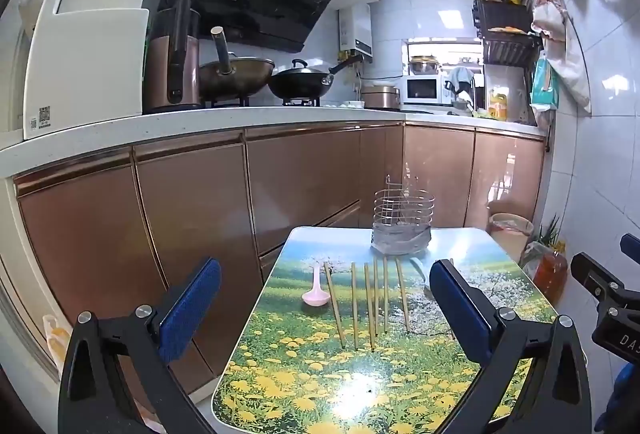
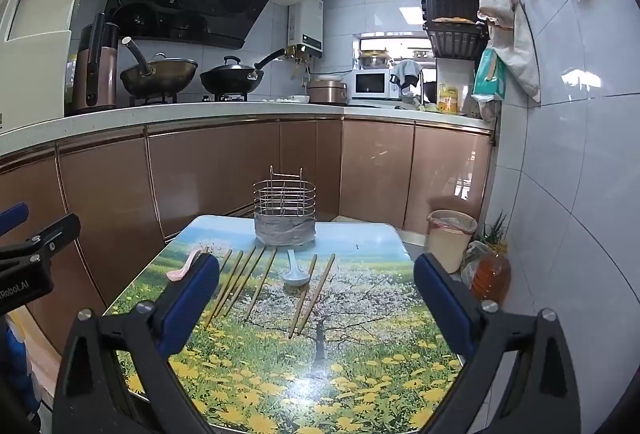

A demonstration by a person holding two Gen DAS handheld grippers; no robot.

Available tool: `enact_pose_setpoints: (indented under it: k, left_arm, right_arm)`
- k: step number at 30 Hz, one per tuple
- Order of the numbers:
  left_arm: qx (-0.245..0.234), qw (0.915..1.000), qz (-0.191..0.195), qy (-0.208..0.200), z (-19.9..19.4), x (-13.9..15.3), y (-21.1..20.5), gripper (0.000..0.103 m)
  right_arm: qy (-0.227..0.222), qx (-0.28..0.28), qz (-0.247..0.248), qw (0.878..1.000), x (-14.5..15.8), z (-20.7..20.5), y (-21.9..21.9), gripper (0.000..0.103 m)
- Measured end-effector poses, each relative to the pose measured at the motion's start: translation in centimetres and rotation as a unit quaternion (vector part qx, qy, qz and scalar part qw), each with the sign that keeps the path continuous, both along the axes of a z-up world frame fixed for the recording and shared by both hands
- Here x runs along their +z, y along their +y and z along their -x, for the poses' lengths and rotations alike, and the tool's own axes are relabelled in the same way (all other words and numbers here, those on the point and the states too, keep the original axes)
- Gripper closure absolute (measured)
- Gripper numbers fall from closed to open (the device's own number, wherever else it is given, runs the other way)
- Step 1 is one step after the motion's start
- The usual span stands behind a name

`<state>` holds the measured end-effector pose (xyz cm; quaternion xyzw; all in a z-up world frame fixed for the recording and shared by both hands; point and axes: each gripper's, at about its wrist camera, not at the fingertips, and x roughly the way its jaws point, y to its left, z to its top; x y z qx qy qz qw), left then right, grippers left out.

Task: Organize utensils

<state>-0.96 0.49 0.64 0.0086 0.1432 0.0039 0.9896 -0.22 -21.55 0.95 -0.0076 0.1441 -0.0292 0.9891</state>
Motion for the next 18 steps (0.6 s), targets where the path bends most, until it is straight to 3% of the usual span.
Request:
enact_pose_setpoints:
  k: [18]
  left_arm:
    - [-0.004,0.9997,0.014,-0.018,1.1,0.8,0.5,0.000]
  right_arm:
    - [-0.016,-0.003,0.003,1.000,0.8,0.8,0.1,0.004]
